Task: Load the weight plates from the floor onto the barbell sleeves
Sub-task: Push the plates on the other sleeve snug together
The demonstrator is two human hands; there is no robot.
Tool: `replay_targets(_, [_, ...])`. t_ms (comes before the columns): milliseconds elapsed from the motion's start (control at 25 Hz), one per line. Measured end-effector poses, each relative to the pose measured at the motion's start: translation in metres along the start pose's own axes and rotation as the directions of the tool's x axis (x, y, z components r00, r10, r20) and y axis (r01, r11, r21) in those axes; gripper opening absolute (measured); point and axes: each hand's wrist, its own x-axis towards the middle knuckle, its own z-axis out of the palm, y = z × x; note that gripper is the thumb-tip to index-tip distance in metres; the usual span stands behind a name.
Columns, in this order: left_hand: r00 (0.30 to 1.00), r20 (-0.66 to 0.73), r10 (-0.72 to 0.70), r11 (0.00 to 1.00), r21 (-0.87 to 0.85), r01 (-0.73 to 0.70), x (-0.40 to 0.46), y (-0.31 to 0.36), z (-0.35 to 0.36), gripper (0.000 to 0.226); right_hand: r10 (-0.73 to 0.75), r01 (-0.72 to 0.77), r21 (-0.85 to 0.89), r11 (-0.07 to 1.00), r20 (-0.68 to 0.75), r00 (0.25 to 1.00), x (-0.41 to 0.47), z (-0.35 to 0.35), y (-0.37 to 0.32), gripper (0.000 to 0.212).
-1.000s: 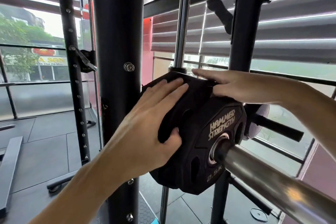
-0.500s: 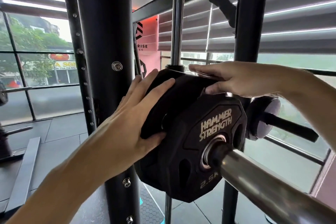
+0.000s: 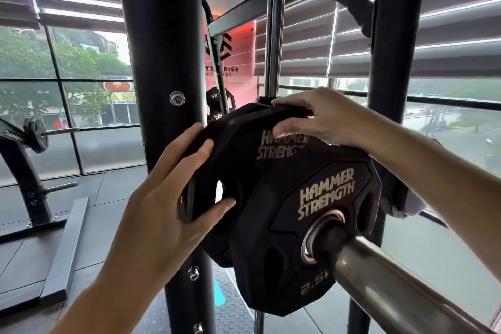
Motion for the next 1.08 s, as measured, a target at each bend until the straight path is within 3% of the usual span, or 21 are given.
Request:
replay_targets(120, [0.993,-0.109,-0.038,0.999,0.018,0.040,-0.003,0.001,0.002,0.055,-0.041,0.041,0.002,0.999,0.089,0.995,0.001,-0.002,0.002,0.091])
replay_targets(240, [0.995,-0.058,-0.086,0.994,-0.068,0.082,0.015,0.006,0.004,0.062,-0.065,0.058,0.046,0.997,0.168,0.984,-0.002,-0.004,0.008,0.089])
replay_targets(360, [1.000,-0.008,-0.026,0.999,-0.039,0.026,0.032,0.009,0.011,0.064,-0.078,0.063,0.099,0.993,0.160,0.984,0.000,-0.002,0.013,0.090])
replay_targets(800, [0.998,-0.011,-0.068,0.995,-0.081,0.066,0.042,0.012,0.021,0.057,-0.098,0.089,0.137,0.987,0.061,0.993,0.003,0.006,0.030,0.084])
replay_targets(1080, [0.985,0.097,-0.140,0.975,-0.157,0.155,0.050,0.016,0.013,0.059,-0.184,0.180,0.113,0.977,0.026,0.983,0.001,0.000,0.026,0.083])
